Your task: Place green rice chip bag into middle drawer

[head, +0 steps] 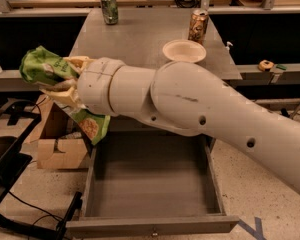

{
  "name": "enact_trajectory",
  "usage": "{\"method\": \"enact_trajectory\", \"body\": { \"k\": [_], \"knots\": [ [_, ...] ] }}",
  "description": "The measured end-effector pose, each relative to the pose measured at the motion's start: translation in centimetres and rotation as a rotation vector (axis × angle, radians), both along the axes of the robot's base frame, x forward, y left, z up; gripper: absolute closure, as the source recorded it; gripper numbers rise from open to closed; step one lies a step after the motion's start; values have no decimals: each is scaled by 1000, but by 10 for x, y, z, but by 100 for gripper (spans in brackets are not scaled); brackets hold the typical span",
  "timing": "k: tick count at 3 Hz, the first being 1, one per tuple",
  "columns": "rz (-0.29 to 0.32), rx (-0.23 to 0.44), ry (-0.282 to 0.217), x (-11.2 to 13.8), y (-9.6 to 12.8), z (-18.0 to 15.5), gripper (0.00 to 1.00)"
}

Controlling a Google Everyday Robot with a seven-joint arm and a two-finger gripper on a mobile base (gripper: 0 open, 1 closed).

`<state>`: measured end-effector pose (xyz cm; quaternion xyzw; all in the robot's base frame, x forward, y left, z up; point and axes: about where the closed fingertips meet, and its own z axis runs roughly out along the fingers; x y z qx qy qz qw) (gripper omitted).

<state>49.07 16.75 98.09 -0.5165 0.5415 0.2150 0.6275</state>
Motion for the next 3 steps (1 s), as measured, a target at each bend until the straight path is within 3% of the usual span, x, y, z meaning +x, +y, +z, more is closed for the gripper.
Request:
{"method": "enact_trajectory", "body": {
  "k": [1, 2, 3],
  "knots": [
    [2, -12, -13, -3, 2, 3, 100],
    [-22, 2, 33, 2, -10, -35, 100],
    [-67, 30, 96, 4, -44, -102, 100]
  ]
}}
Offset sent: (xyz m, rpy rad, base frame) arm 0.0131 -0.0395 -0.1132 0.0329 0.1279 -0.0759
